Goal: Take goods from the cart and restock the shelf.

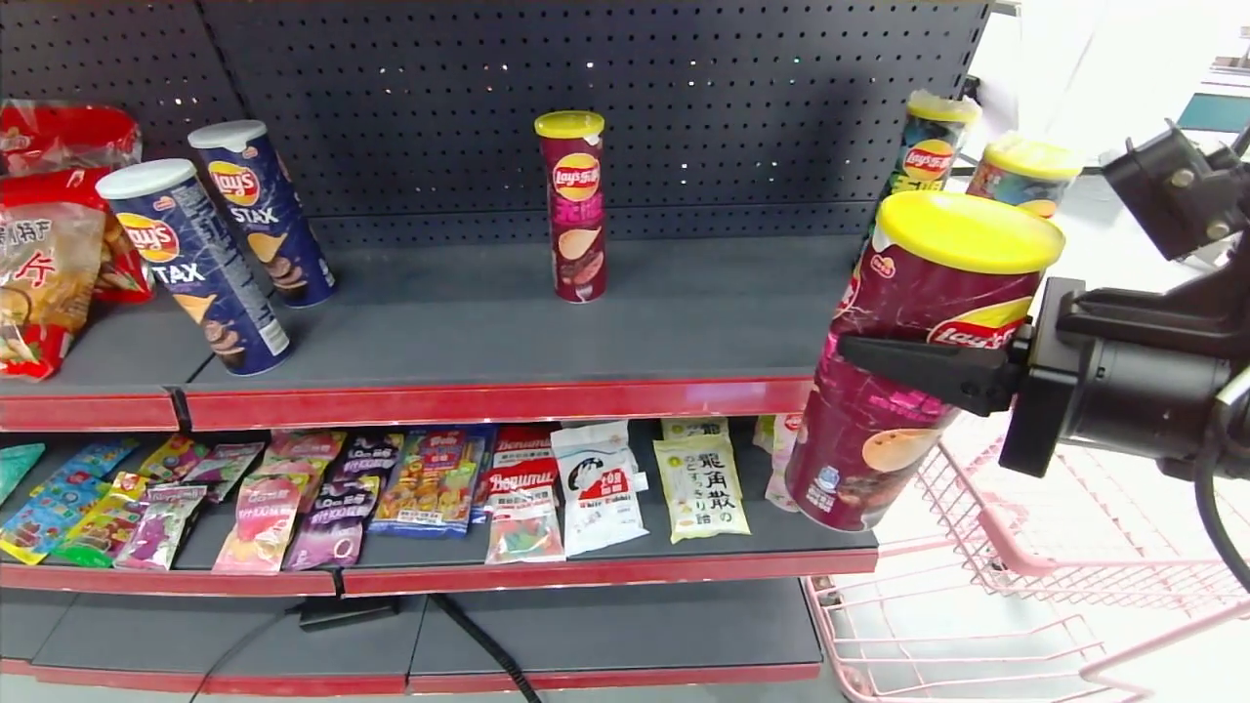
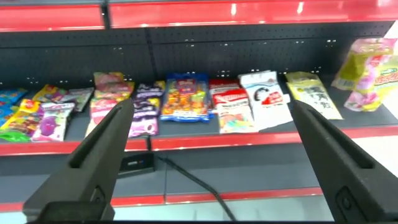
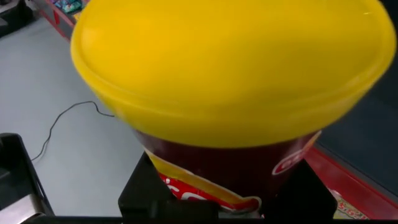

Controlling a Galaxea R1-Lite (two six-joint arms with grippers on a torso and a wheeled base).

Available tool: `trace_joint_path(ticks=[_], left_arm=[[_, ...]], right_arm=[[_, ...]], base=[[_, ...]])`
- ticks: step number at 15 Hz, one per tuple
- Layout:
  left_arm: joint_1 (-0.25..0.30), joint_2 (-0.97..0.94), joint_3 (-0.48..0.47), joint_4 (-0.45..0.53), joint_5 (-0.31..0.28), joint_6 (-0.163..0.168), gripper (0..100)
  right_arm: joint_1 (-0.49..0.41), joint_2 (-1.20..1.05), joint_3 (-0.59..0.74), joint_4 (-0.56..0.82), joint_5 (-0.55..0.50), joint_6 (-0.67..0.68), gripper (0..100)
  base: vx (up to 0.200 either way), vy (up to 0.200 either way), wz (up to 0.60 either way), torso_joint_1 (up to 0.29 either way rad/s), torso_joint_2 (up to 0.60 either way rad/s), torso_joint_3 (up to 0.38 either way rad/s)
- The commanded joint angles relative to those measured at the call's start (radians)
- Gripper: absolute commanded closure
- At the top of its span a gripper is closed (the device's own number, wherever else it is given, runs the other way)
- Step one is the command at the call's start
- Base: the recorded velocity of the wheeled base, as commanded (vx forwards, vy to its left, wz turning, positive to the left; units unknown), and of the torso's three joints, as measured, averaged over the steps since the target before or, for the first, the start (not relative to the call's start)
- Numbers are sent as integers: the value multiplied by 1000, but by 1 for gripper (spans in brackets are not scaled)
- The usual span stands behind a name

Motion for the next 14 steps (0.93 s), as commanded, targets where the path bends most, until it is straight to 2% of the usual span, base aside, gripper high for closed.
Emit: trace_joint_path(ticks=[1, 7, 10, 14], left_arm=[[0, 1, 0, 0, 0, 0, 0], [0, 1, 0, 0, 0, 0, 0], [0, 1, 0, 0, 0, 0, 0], [0, 1, 0, 0, 0, 0, 0]], right_arm=[[-9, -13, 0, -1, 0, 0, 100], [-27, -40, 4, 1, 5, 0, 100], [-27, -43, 13, 1, 5, -1, 100], [-24, -43, 21, 1, 5, -1, 100]], base=[[0, 200, 0, 2, 12, 2], [0, 200, 0, -2, 2, 4], [0, 0, 0, 0, 0, 0], [200, 0, 0, -7, 4, 5]])
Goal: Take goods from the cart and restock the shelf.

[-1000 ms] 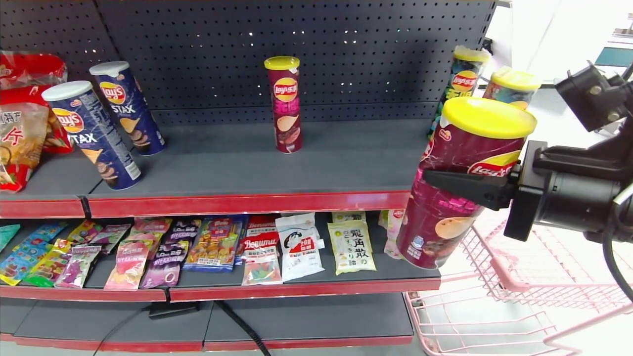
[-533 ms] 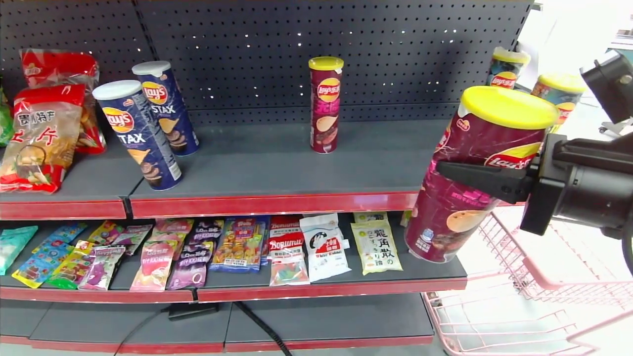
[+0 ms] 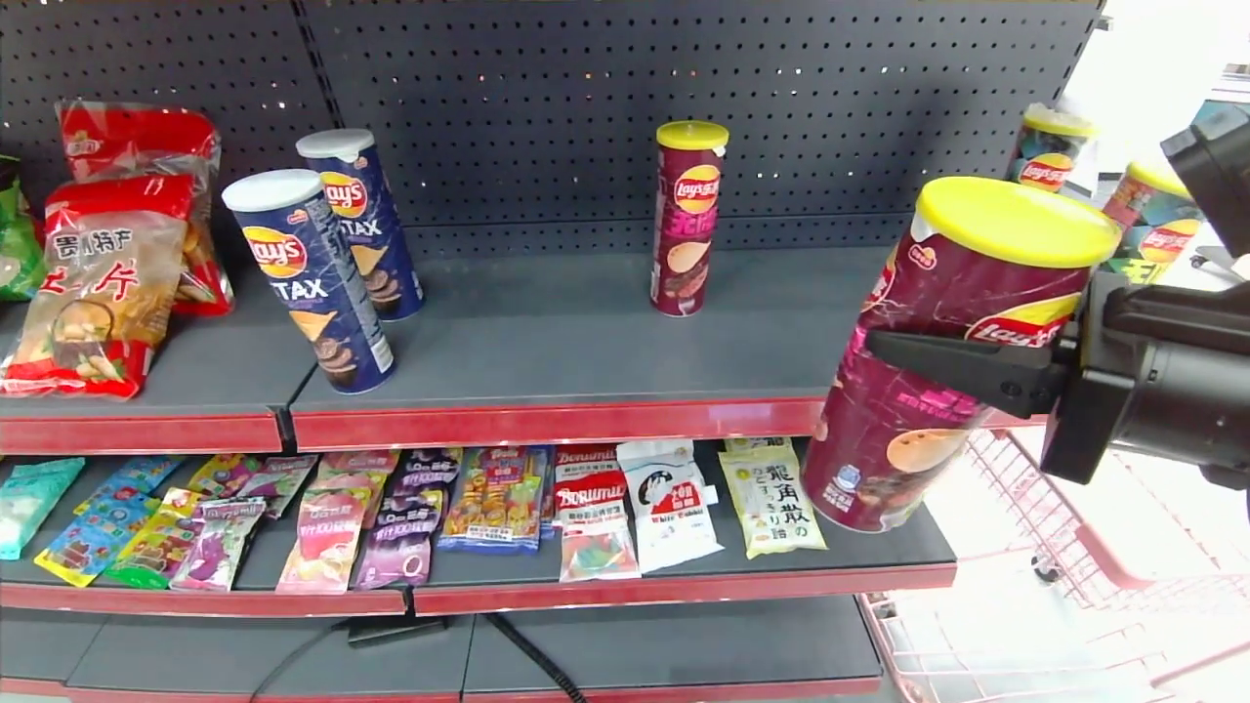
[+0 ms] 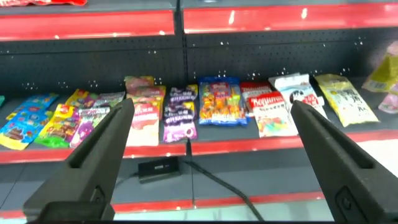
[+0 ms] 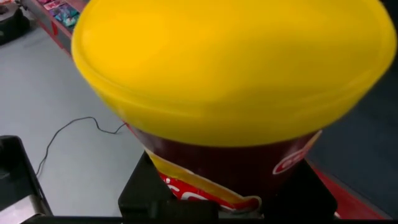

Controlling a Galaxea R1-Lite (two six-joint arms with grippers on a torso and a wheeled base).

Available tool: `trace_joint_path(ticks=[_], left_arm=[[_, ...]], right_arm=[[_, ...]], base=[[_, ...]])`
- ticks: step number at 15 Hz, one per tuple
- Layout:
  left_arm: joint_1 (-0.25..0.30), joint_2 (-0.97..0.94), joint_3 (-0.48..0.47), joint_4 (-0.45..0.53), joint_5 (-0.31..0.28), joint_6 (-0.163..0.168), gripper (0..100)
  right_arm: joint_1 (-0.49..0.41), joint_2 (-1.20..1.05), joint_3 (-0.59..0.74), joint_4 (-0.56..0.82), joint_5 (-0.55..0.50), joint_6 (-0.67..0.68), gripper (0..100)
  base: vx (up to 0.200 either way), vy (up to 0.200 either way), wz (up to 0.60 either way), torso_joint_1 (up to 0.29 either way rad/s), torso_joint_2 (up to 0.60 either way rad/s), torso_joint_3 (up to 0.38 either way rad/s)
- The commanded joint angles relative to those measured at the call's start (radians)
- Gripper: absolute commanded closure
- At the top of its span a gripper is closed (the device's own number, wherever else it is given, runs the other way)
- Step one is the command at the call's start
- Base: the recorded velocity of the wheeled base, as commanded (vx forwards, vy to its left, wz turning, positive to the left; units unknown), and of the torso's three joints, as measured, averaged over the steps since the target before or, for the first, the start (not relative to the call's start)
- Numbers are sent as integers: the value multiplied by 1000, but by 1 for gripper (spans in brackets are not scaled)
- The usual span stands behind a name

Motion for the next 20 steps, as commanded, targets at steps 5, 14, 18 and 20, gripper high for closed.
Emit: trace_joint_path(ticks=[5, 14, 18, 20], left_arm=[[1, 1, 0, -1, 0, 0, 0], [1, 1, 0, -1, 0, 0, 0], [1, 1, 0, -1, 0, -2, 0], [1, 1, 0, -1, 0, -3, 0]], right_arm=[[-2, 0, -7, -1, -2, 0, 100], [-18, -24, 1, 1, -5, 6, 100], [-18, -24, -1, 1, -7, 6, 100], [-18, -24, -2, 1, -7, 6, 100]], base=[[200, 0, 0, 9, 4, 4], [67, 0, 0, 0, 0, 1], [50, 0, 0, -5, 1, 2], [0, 0, 0, 0, 0, 0]])
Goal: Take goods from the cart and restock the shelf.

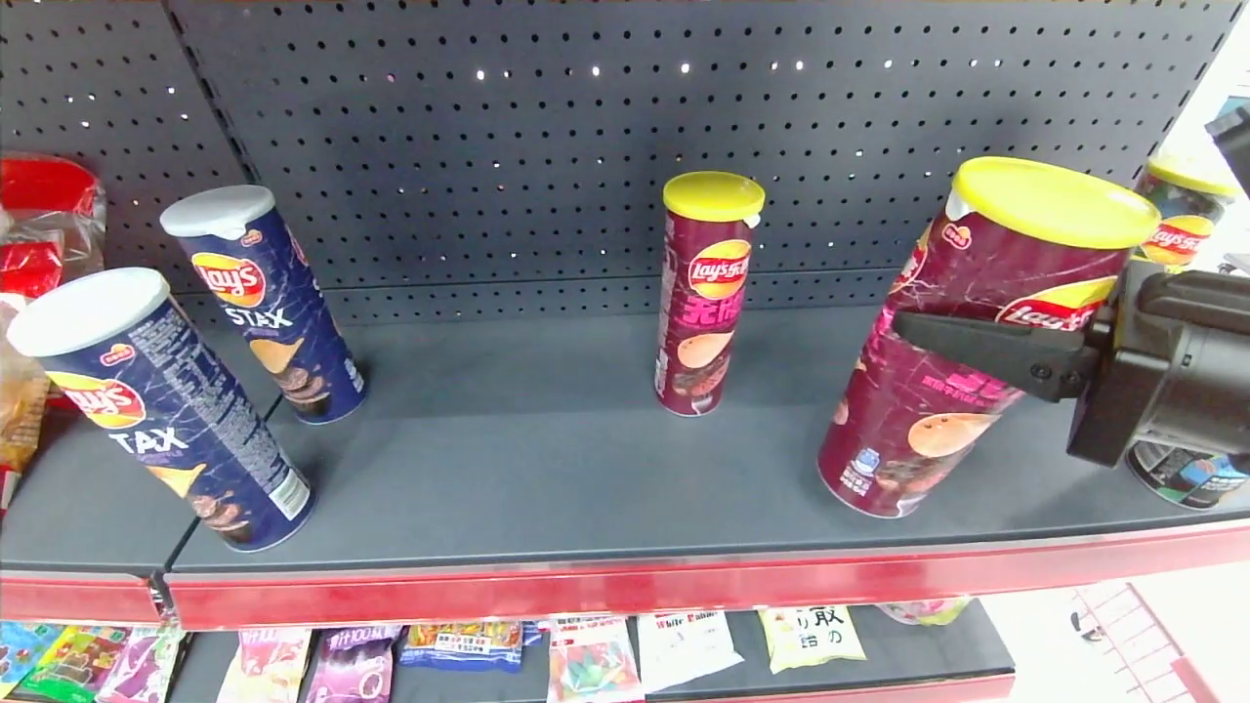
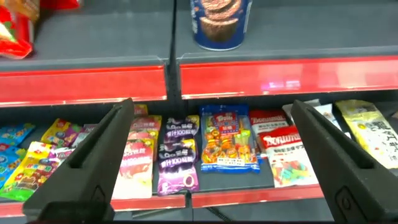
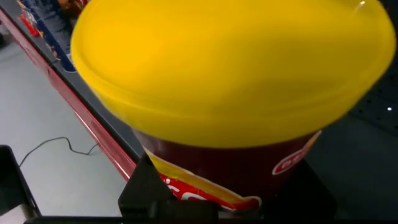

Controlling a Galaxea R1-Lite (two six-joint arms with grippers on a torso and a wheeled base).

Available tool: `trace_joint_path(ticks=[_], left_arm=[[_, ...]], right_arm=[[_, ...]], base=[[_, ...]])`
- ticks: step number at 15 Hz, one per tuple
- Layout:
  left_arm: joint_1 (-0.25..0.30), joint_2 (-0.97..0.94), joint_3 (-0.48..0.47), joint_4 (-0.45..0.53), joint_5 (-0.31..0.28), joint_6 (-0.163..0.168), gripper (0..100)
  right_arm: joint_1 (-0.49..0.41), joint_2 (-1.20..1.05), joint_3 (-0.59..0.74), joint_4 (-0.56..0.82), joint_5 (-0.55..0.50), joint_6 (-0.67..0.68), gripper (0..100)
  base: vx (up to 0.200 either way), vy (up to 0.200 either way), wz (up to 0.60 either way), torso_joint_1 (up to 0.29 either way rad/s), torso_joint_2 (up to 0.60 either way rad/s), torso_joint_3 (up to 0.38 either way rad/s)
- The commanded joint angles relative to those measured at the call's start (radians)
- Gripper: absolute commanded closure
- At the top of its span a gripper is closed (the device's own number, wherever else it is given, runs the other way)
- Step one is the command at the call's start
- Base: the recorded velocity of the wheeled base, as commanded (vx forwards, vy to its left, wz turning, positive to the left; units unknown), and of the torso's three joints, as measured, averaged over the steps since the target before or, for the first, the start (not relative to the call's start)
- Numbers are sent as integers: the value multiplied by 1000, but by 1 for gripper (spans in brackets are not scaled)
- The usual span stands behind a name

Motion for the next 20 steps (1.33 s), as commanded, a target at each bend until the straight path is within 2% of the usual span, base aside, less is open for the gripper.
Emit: trace_joint_path(ticks=[1, 6, 7, 8, 9, 11, 12, 13, 14, 15, 16, 17, 18, 20], left_arm=[[0, 1, 0, 1, -2, 0, 0], [0, 1, -1, 1, -2, 8, 0], [0, 1, -1, -1, -9, 23, 0], [0, 1, -1, -1, -39, 54, 0], [-3, 15, -61, -4, -89, 40, 0], [-48, 303, -376, 4, -193, -12, 0], [-86, 386, -439, 2, -299, -17, 0], [-114, 424, -439, 1, -391, -6, 0], [-129, 481, -440, 2, -506, 34, 0], [-132, 631, -460, -7, -628, 115, 0], [-147, 751, -523, -19, -675, 156, 0], [-186, 814, -566, -22, -683, 167, 0], [-261, 911, -641, -22, -677, 169, 0], [-324, 1042, -733, -22, -675, 169, 0]], right_arm=[[-1, 3, 0, 1, -1, -2, 100], [-21, 4, -16, 1, -1, -3, 100], [-21, 6, -16, 1, -1, -3, 100], [-21, 7, -14, 1, -6, -3, 100], [-21, 9, -16, 1, -23, -3, 100], [-22, 16, -19, 1, -49, -3, 100], [-22, 12, -9, 1, -70, -3, 100], [-22, 10, -5, 1, -86, -3, 100], [-24, 9, -5, -1, -98, 0, 100], [-35, 3, -5, -1, -98, 0, 100], [-36, 3, -3, -1, -98, 1, 100], [-36, 1, 0, -1, -98, 1, 100], [-38, 4, 0, -1, -98, 1, 100], [-47, 6, 3, -1, -98, 10, 100]], base=[[0, 0, 0, 0, 0, 0], [0, 0, 0, 0, 0, 0], [0, 0, 0, 0, 0, 0], [0, 0, 0, 0, 0, 0], [0, 0, 0, 0, 0, 0], [0, 0, 0, 0, 0, 0], [0, 0, 0, 0, 0, 0], [0, 0, 0, 0, 0, 0], [0, 0, 0, 0, 0, 0], [0, 0, 0, 0, 0, 0], [0, 0, 0, 0, 0, 0], [0, 0, 0, 0, 0, 0], [0, 0, 0, 0, 0, 0], [0, 0, 0, 0, 0, 0]])
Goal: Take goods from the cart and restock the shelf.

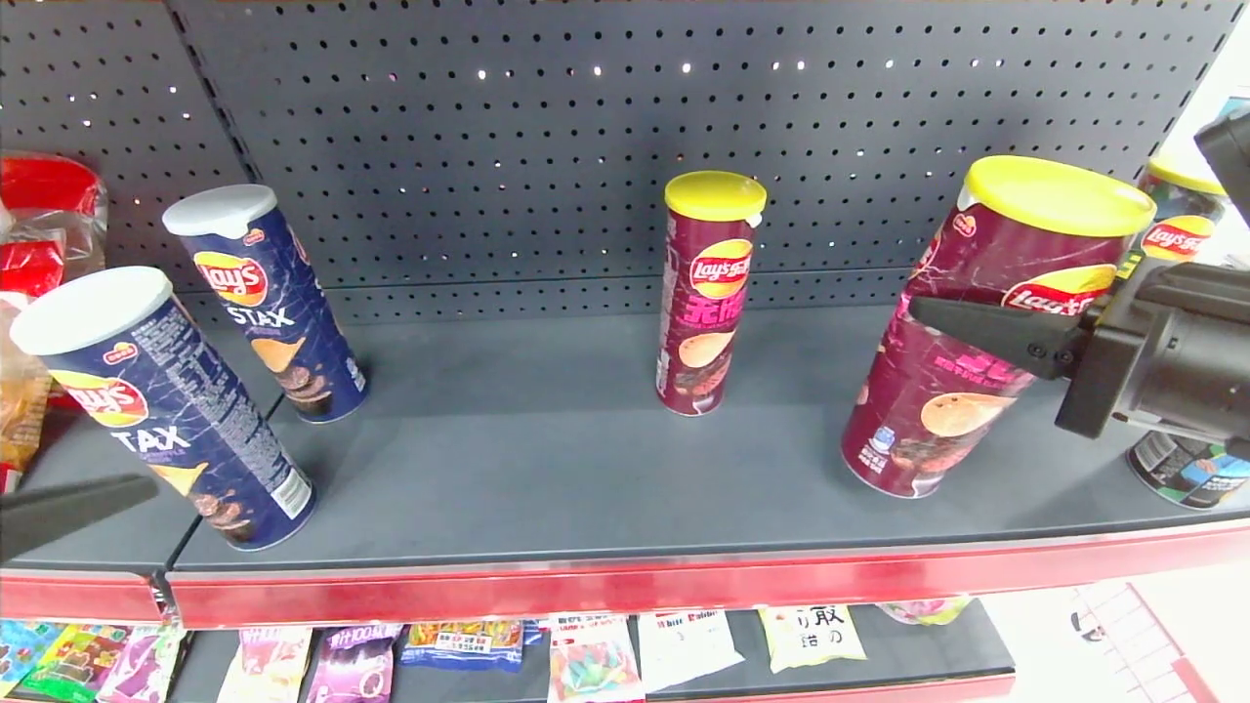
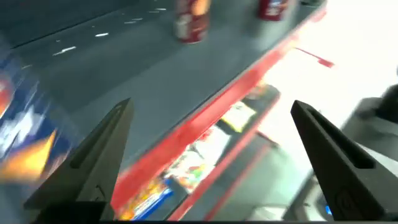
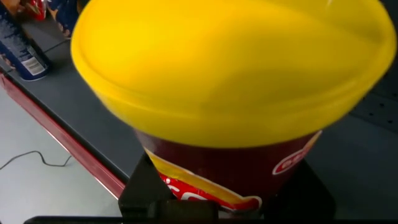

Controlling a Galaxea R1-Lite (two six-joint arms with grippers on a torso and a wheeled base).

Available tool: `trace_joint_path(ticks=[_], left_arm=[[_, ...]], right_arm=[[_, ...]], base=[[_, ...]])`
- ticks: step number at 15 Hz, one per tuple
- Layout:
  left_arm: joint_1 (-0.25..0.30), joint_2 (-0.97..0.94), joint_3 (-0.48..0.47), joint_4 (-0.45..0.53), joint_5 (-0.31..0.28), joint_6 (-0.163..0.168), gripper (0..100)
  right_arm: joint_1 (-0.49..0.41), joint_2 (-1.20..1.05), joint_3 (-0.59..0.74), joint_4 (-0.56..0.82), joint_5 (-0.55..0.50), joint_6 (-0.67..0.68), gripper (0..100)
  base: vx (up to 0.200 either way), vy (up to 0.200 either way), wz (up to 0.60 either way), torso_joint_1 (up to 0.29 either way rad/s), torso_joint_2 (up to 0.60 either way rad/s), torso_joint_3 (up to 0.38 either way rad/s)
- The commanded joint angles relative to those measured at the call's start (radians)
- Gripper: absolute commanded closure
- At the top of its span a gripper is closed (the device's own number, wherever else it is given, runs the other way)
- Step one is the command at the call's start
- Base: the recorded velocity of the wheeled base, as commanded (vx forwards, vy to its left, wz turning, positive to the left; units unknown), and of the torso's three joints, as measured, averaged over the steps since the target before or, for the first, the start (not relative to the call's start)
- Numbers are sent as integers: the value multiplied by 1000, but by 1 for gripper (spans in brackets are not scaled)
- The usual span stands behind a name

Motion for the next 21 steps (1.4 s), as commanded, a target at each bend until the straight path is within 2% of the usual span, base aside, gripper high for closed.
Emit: trace_joint_path(ticks=[1, 5, 7, 10, 17, 19, 21], left_arm=[[-144, 322, -183, -3, -35, 20, 0], [-226, 524, -346, -5, -26, 25, 0], [-260, 672, -469, -35, 22, 25, 0], [-280, 814, -550, -169, 48, 25, 0], [-308, 980, -737, -170, 91, 26, 0], [-343, 997, -763, -170, 115, 25, 0], [-346, 1025, -782, -170, 117, 25, 0]], right_arm=[[-6, 3, 1, -1, 1, 1, 100], [-24, 8, -1, -1, -1, 1, 100], [-37, 8, -4, -1, -1, 1, 100], [-47, 13, -7, -1, -1, 1, 100], [-49, 20, -7, -1, -1, 1, 100], [-49, 22, -13, -1, -1, 1, 100], [-49, 22, -13, -1, -1, 1, 100]], base=[[0, 0, 0, 0, 0, 0], [0, 0, 0, 0, 0, 0], [0, 0, 0, 0, 0, 0], [0, 0, 0, 0, 0, 0], [0, 0, 0, 0, 0, 0], [0, 0, 0, 0, 0, 0], [0, 0, 0, 0, 0, 0]])
